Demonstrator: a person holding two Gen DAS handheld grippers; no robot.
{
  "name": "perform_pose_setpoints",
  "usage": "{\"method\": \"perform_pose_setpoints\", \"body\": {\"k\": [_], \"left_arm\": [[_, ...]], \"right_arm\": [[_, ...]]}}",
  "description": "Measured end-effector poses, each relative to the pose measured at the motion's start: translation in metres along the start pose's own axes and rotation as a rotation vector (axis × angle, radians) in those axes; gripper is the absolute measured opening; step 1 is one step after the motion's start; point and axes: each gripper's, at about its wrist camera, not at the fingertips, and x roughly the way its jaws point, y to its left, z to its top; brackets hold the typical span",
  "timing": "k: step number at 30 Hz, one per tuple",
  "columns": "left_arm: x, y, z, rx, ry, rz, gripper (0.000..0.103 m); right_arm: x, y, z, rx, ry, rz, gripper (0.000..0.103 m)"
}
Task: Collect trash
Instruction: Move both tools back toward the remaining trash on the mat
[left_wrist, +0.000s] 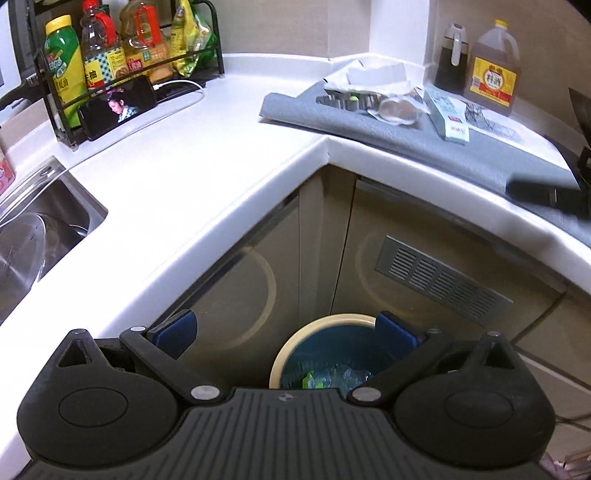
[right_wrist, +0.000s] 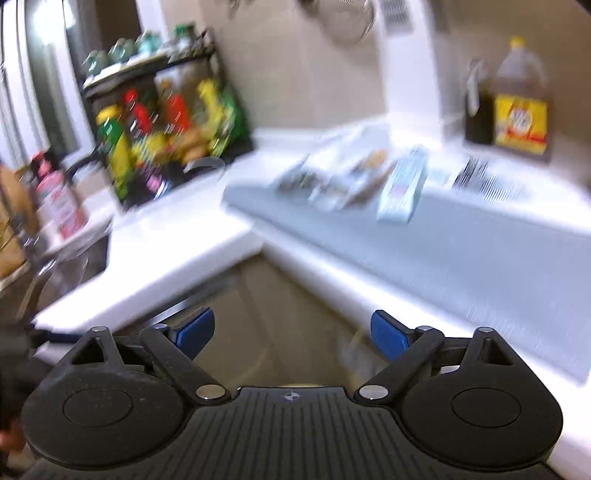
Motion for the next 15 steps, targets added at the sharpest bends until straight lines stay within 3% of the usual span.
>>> {"method": "perform_pose_setpoints", "body": {"k": [7,15], "left_arm": [[0.002,0.005,0.005,-0.006,0.002,0.005,0.103],[0.006,0.014,0.009,-0.036,0.026,0.021,0.103]], "right_arm": [[0.042,-0.033,0.037,0.021,-0.064,-0.147,0.099],[0.127,-0.058,0.062,0.031,0.016,-0.306,0.099]]}}
